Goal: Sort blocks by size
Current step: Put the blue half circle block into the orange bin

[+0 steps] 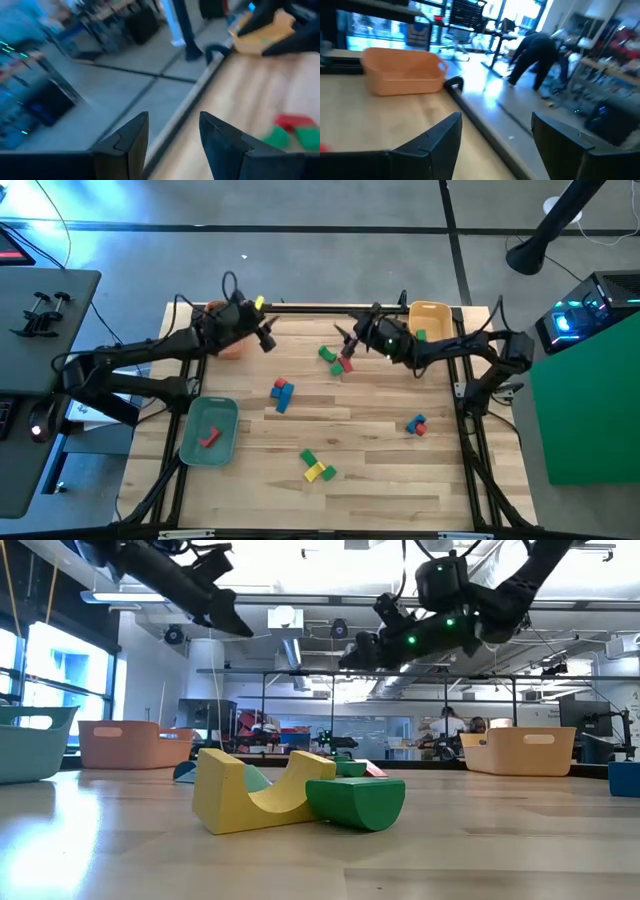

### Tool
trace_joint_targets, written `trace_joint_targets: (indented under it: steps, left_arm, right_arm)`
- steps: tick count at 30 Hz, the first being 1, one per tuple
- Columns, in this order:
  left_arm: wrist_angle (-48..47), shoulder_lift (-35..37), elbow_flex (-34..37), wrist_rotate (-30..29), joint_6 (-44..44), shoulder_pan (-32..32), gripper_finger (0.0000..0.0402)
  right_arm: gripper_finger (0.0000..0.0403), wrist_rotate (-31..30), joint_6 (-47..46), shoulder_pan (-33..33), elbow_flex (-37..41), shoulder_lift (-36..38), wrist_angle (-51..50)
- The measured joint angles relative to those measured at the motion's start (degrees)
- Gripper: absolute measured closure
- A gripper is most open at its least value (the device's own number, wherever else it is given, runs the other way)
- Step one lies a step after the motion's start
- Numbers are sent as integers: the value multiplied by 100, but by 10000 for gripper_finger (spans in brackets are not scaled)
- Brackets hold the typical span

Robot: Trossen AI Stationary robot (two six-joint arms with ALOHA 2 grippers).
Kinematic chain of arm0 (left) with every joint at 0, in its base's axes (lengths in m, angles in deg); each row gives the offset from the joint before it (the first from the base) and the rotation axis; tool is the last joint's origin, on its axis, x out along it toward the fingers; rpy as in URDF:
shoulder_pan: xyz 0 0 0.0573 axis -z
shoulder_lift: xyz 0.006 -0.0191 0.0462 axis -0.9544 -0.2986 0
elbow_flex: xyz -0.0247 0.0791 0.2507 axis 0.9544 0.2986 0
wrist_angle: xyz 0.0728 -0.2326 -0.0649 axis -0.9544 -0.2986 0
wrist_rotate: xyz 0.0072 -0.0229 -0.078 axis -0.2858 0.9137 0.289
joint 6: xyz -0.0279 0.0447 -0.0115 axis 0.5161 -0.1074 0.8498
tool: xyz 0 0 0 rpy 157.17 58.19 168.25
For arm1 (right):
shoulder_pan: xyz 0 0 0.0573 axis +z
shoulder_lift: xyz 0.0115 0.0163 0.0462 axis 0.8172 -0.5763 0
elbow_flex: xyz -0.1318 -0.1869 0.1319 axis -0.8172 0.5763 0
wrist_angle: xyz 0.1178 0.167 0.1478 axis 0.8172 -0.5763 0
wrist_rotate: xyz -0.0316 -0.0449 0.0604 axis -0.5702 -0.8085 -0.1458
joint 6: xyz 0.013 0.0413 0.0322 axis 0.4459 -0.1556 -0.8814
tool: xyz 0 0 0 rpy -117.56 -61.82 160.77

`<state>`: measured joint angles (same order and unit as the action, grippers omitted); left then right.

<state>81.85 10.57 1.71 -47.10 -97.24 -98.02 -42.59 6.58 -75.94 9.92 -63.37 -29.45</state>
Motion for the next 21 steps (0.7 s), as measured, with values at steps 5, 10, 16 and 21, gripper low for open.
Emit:
trace_joint_targets:
  steps: [5, 10, 16, 21]
  left_arm:
    - [817, 0, -2, -9, -252, -372, 241]
    - [1219, 0, -2, -146, -70, -863, 241]
    - [1057, -151, -2, -158, 391, -1205, 241]
    - [918, -507, -1, -152, 408, -1210, 241]
  right_arm:
    - [167, -90, -106, -344, -331, 0, -350]
    - [167, -25, -545, -692, -715, 0, -1314]
    - [167, 232, -486, -978, -740, -11, -1817]
    - [167, 474, -317, -1024, -465, -14, -1792]
